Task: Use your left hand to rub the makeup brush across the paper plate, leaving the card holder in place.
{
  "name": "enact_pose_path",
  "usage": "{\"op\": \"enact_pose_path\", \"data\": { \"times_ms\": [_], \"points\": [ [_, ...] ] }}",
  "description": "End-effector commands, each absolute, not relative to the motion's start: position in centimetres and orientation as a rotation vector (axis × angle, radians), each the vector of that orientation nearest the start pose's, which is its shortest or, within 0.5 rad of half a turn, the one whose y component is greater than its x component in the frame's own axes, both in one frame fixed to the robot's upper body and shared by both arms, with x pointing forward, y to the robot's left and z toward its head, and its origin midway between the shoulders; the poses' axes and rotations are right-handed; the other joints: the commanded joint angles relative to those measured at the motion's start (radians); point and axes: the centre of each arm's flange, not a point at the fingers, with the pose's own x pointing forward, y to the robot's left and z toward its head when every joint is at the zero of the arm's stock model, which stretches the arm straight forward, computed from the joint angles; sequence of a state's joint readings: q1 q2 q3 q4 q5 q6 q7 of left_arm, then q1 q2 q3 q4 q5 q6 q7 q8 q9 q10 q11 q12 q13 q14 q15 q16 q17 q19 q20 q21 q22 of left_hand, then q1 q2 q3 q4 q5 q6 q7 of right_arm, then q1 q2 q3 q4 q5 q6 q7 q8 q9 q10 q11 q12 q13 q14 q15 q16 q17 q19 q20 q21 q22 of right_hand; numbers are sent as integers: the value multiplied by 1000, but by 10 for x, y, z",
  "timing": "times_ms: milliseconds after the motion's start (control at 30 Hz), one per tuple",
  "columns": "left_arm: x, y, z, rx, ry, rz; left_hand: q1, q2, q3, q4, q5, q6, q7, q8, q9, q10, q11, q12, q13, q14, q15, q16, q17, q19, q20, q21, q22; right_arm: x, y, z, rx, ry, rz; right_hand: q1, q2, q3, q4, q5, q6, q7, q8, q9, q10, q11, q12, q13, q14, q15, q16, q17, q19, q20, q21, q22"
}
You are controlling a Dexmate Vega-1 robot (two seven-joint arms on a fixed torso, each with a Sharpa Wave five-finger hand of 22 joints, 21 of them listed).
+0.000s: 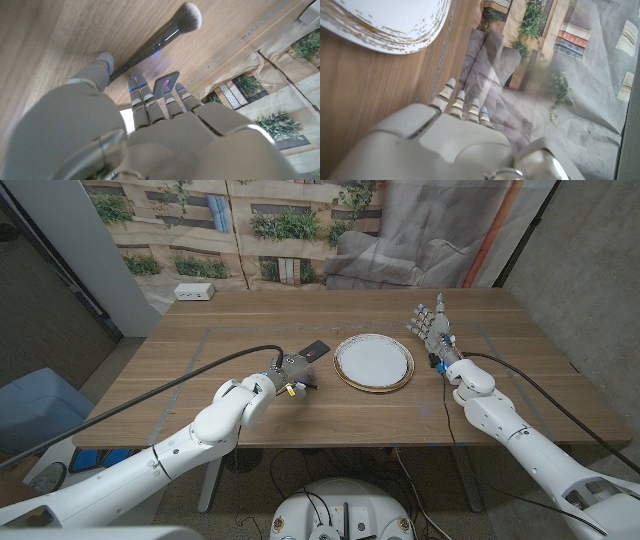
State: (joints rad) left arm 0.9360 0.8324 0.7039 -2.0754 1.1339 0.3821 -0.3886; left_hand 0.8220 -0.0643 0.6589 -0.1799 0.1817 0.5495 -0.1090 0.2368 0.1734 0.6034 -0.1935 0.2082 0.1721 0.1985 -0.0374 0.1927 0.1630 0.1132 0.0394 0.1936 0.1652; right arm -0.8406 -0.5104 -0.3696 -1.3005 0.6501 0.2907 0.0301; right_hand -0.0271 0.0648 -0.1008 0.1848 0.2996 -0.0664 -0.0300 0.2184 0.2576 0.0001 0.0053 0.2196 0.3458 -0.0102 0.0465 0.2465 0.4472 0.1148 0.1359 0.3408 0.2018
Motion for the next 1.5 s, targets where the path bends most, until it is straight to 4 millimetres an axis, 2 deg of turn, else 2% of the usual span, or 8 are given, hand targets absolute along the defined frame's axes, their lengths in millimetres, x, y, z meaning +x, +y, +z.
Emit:
{"op": "enact_pose_path", "data": {
  "times_ms": [33,267,467,600,667,733,1100,1500],
  "points": [
    [539,160,-53,1939,-475,-35,19,2,-15,1,2,43,-3,7,2,41,-1,5,1,34,-37,8,2,24,-5,7,4,653,-291,-28,42,-593,207,6,100,0,5,6,-6,0,6,3,-8,1,7,6,0,10,4,3,0,7,5,6],
    [540,161,-53,1933,-483,-20,35,6,-46,3,0,117,-19,8,3,113,-7,1,0,93,-61,9,2,60,-16,7,4,653,-290,-28,42,-593,206,6,100,0,5,6,-8,0,5,3,-9,0,7,6,0,10,4,3,1,7,6,6],
    [539,163,-54,1931,-483,-9,45,11,-69,5,-2,175,-41,7,3,163,2,-5,-1,129,-69,7,2,103,-21,13,5,653,-290,-27,42,-594,207,6,100,0,5,6,-8,1,5,3,-8,1,7,6,0,8,4,3,1,7,6,6],
    [538,165,-55,1927,-495,8,54,20,-85,6,-2,225,-49,5,3,222,8,-4,-1,163,-82,8,2,140,-33,18,6,653,-290,-27,42,-593,207,6,100,0,5,6,-9,1,5,3,-8,1,7,6,0,8,4,3,1,7,6,6],
    [538,165,-55,1928,-505,19,59,23,-91,5,-2,250,-54,7,3,238,7,-6,-1,175,-87,8,2,150,-36,18,7,653,-290,-28,42,-594,207,6,100,0,5,6,-8,0,5,3,-8,1,7,6,-1,7,4,3,1,7,6,6],
    [538,166,-55,1924,-508,24,65,26,-94,4,-1,268,-56,6,3,256,-6,-7,-1,185,-94,7,2,155,-36,17,7,653,-290,-28,42,-594,207,6,100,0,5,6,-8,1,5,3,-7,0,7,6,-1,7,4,3,1,7,6,6],
    [540,164,-60,1919,-540,32,95,37,-111,1,-1,355,-61,6,4,333,-23,-8,1,230,-121,5,2,189,-52,17,8,653,-290,-28,42,-594,207,6,100,0,5,6,-8,0,5,3,-8,1,7,6,-1,9,4,3,1,7,6,6],
    [538,165,-67,1898,-613,86,149,22,-131,-3,-1,433,-58,2,5,412,-28,-6,4,273,-140,1,2,237,-68,20,7,653,-290,-28,42,-594,207,6,99,0,5,6,-8,0,5,3,-8,0,7,6,0,8,4,3,1,8,6,6]
  ]
}}
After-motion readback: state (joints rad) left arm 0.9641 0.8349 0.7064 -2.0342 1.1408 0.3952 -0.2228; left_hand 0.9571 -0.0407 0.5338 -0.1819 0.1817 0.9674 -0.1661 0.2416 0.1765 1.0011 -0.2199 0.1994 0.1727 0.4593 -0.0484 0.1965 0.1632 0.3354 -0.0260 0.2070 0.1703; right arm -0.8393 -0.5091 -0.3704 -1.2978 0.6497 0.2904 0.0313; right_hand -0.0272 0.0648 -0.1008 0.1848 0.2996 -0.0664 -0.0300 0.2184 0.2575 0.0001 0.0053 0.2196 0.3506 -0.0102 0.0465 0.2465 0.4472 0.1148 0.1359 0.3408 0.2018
